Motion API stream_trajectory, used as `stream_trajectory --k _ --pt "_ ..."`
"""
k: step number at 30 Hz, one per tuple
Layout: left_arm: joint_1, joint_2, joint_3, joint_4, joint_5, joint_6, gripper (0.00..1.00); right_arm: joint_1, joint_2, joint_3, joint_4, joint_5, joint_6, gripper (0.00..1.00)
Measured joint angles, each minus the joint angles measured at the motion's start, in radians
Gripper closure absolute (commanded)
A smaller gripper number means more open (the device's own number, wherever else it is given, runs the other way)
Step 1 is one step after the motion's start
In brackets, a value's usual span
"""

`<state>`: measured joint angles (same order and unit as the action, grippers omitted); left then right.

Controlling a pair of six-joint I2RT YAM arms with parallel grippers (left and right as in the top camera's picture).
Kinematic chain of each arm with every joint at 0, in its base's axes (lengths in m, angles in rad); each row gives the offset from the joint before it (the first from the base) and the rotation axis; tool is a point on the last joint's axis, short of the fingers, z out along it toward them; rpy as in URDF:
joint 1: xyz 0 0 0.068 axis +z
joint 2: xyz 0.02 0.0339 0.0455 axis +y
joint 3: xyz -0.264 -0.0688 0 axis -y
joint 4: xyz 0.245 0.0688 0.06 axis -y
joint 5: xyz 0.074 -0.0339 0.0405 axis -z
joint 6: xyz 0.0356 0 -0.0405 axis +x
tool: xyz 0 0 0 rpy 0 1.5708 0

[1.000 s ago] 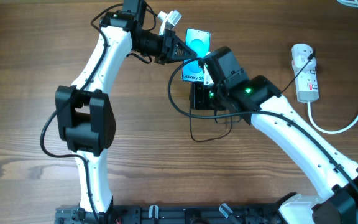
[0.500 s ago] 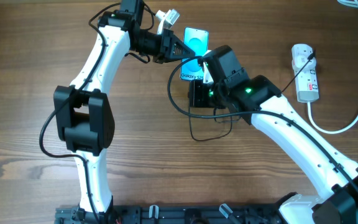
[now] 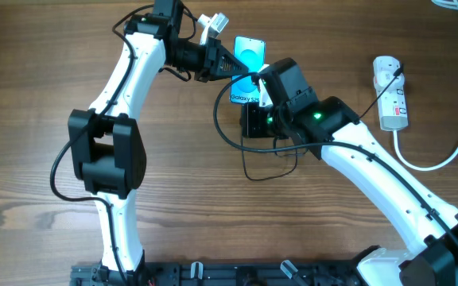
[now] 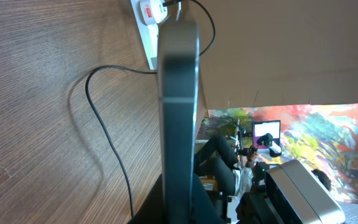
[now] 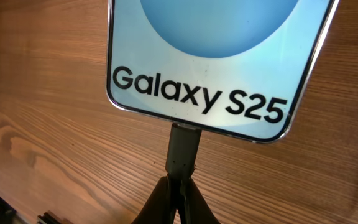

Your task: Plug charger to phone and switch on socket

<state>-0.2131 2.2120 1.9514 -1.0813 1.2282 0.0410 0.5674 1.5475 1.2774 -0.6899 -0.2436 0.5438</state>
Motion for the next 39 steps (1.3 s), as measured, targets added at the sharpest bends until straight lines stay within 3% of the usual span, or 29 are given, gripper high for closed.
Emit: stream_trajectory --k 5,8,12,14,15,16,20,24,30,35,39 --pt "0.006 0.0 0.0 -0.004 -0.004 0.0 0.96 0.0 0.0 -0.006 0.018 0.001 0.0 0.88" --pt "0.005 0.0 0.0 -0.023 -0.016 0.006 0.96 -0.01 0.0 -0.005 0.058 0.023 -0.004 0.76" --pt "-0.006 0.0 0.0 -0.024 -0.033 0.007 0.96 -0.019 -0.002 -0.004 0.047 0.027 -0.008 0.73" --pt "-0.008 0.0 0.0 -0.031 -0.046 0.007 0.96 -0.022 -0.011 -0.004 0.027 0.033 -0.008 0.58" --pt "-0.009 0.0 0.0 -0.034 -0.05 0.006 0.96 -0.026 -0.023 -0.004 0.003 0.037 -0.014 0.34" --pt "-0.009 0.0 0.0 -0.034 -0.054 0.006 0.96 -0.028 -0.042 -0.004 -0.031 0.043 -0.009 0.19" --pt "-0.003 0.0 0.0 -0.034 -0.06 0.007 0.96 -0.063 -0.157 -0.002 -0.163 0.051 0.01 0.02" --pt "0.004 -0.002 0.0 -0.058 -0.058 0.052 0.96 -0.188 -0.247 0.002 -0.289 0.06 0.027 0.0" --pt "0.005 -0.118 -0.006 -0.104 -0.032 0.254 0.96 -0.422 -0.274 0.003 -0.445 0.063 -0.039 0.0" --pt "0.005 -0.299 -0.005 -0.076 -0.01 0.368 0.96 -0.468 -0.274 0.003 -0.463 0.035 -0.112 0.0" --pt "0.005 -0.347 -0.005 -0.028 0.001 0.395 0.96 -0.468 -0.274 0.003 -0.463 0.026 -0.128 0.0"
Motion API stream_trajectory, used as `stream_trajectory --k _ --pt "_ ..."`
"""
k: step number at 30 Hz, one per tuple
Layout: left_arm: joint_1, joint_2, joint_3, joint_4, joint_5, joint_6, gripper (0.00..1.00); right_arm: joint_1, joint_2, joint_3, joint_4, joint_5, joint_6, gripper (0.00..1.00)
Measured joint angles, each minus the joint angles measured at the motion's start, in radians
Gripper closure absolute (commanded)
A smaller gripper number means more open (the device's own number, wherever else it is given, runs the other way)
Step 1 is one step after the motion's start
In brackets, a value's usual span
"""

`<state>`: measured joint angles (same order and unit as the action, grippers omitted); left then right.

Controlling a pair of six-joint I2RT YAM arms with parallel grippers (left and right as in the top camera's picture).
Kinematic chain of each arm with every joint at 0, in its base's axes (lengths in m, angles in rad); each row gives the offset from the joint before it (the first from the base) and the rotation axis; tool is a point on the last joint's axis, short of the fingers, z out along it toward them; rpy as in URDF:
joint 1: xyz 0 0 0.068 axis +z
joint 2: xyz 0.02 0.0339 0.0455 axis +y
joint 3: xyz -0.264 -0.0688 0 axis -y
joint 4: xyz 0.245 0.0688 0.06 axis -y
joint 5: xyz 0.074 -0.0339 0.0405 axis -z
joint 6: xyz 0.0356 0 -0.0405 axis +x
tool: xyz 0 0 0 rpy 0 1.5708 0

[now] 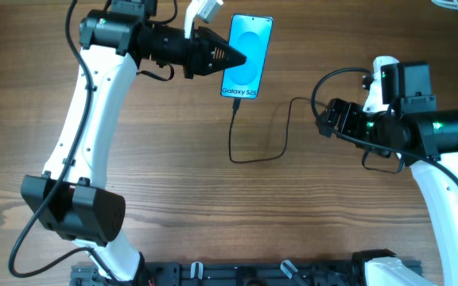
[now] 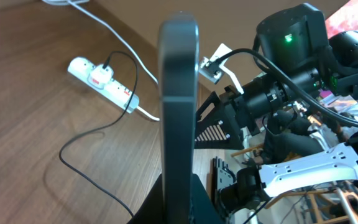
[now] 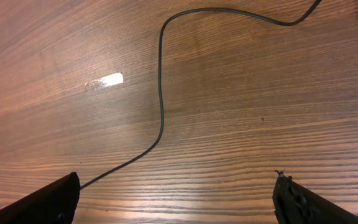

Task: Plug charger to phone and switch on socket
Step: 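Open the right gripper, release the plug and pull the right arm back, then lower the phone toward the table with the left gripper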

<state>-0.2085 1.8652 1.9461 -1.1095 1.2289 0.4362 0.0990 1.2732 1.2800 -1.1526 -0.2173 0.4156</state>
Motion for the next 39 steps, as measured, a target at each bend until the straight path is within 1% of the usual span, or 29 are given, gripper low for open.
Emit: stream_trajectory --k 11,13,15,19,22,25,27,30,33,39 --pt "0.0 -0.001 0.0 0.004 -0.009 -0.002 0.96 0.0 0.0 0.0 -0.002 -0.008 -0.003 0.0" --pt "0.0 -0.001 0.0 0.003 -0.05 -0.055 0.96 0.0 0.0 0.0 -0.003 -0.018 -0.003 0.0" --pt "0.0 0.0 0.0 -0.008 -0.131 -0.145 0.96 0.0 0.0 0.0 -0.003 -0.029 -0.003 0.0" --pt "0.0 0.014 0.0 -0.082 -0.259 -0.283 0.96 0.0 0.0 0.0 -0.004 -0.04 -0.003 0.01" --pt "0.0 0.07 0.0 -0.114 -0.357 -0.386 0.96 0.0 0.0 0.0 -0.002 -0.061 -0.003 0.0" --pt "-0.006 0.16 0.0 -0.117 -0.412 -0.478 0.96 0.0 0.0 -0.009 0.008 -0.075 -0.003 0.0" --pt "-0.021 0.23 0.0 -0.118 -0.438 -0.521 0.96 0.0 0.003 -0.022 0.007 -0.078 -0.002 0.0" --pt "-0.044 0.267 0.0 -0.101 -0.461 -0.539 0.96 0.0 0.01 -0.022 0.007 -0.079 -0.002 0.0" --pt "-0.077 0.314 0.0 -0.071 -0.504 -0.587 0.96 0.0 0.024 -0.022 0.007 -0.079 -0.003 0.0" --pt "-0.087 0.386 0.0 -0.046 -0.578 -0.636 0.96 0.0 0.056 -0.022 0.008 -0.082 -0.002 0.0"
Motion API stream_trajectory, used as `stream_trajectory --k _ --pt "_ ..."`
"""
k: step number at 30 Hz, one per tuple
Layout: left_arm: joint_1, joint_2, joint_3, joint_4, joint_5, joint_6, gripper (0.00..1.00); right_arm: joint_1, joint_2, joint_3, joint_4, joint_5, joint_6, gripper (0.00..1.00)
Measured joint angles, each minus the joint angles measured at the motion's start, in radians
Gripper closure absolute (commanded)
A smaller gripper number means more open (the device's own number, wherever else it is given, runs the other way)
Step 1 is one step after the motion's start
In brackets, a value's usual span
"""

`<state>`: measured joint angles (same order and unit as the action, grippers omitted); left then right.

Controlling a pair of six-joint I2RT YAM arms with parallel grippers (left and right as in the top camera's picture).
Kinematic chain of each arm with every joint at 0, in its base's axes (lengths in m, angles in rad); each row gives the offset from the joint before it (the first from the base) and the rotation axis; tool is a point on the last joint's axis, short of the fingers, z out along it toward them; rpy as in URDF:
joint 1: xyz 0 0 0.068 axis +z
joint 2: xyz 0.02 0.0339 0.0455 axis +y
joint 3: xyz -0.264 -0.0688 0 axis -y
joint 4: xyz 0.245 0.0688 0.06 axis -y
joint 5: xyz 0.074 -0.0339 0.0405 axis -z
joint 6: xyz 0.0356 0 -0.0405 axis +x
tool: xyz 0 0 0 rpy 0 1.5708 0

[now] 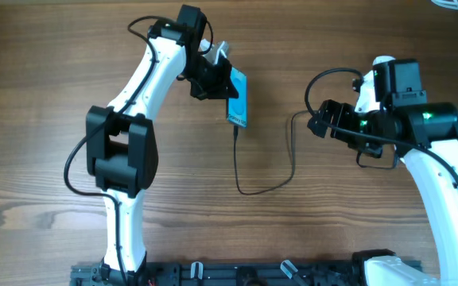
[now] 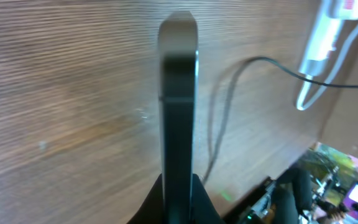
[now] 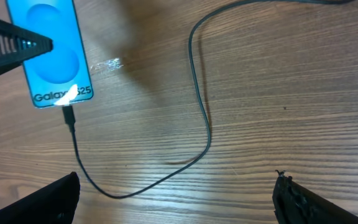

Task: Plug charger to phone and switch on socket
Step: 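Lower the phone toward the table with the left gripper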

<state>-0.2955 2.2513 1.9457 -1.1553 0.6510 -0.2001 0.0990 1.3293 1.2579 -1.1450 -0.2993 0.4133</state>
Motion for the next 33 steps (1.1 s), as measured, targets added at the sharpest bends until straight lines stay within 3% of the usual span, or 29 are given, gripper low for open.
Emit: stream_trajectory --k 11,25,28,31,33 --pt "0.0 0.053 0.0 0.028 -0.095 -0.01 0.96 0.0 0.013 0.0 0.016 0.0 0.0 0.0" --pt "0.0 0.098 -0.02 0.111 -0.105 -0.013 0.96 0.0 0.013 0.0 0.016 0.0 0.0 0.0" --pt "0.0 0.098 -0.045 0.124 -0.098 -0.012 0.94 0.0 0.013 0.0 0.016 0.0 0.0 0.0" --pt "0.0 0.098 -0.057 0.136 -0.086 -0.013 0.83 0.0 0.013 0.0 0.016 0.0 0.0 0.0" --pt "0.0 0.098 -0.066 0.135 -0.085 -0.017 0.82 0.0 0.013 0.0 0.017 0.0 0.0 0.0"
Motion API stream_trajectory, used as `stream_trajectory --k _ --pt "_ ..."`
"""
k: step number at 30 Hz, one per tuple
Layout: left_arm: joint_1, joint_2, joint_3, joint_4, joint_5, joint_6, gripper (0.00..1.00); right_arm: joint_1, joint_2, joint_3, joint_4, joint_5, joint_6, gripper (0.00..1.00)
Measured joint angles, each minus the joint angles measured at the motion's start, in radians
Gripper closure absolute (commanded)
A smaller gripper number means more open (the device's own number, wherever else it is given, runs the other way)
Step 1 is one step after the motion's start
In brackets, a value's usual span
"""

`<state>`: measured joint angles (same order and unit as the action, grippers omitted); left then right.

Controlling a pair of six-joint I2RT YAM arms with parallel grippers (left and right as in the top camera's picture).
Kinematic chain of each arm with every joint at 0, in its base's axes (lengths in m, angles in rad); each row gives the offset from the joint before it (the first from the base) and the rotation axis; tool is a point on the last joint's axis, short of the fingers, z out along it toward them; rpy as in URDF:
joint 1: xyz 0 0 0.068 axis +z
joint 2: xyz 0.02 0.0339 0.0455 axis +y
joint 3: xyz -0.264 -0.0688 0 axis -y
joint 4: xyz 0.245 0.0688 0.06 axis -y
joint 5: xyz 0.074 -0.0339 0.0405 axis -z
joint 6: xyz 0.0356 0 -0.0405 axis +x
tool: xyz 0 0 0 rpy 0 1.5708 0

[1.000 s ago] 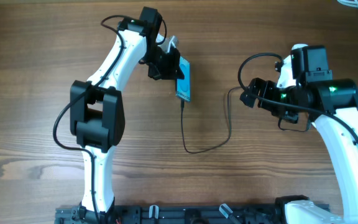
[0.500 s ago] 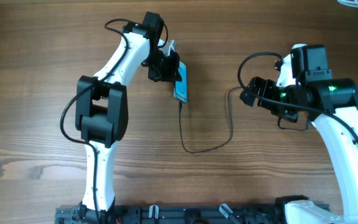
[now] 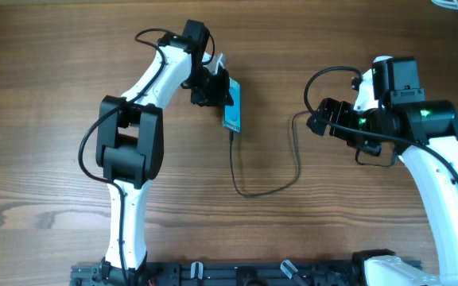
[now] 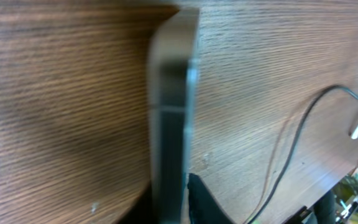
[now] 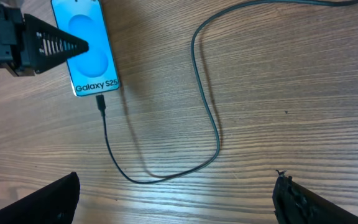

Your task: Plug charger to phone and switch on socket

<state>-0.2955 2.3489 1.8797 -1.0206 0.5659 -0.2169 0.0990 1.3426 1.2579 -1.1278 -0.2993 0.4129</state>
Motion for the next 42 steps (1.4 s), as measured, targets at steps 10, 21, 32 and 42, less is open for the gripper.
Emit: stream_trajectory --k 10,21,32,42 --pt "0.0 0.0 -0.014 -0.007 -0.061 0.0 0.74 0.0 0.0 0.0 0.001 0.0 0.0 0.0" --pt "-0.001 0.0 -0.014 -0.041 -0.153 0.001 0.59 0.0 0.0 0.0 -0.005 0.0 0.0 0.0" --pt "-0.004 -0.002 -0.014 -0.051 -0.214 -0.006 0.39 0.0 0.0 0.0 -0.017 0.0 0.0 0.0" --pt "0.007 -0.068 -0.011 -0.135 -0.251 -0.006 0.0 0.0 0.0 0.0 0.027 0.005 0.0 0.0"
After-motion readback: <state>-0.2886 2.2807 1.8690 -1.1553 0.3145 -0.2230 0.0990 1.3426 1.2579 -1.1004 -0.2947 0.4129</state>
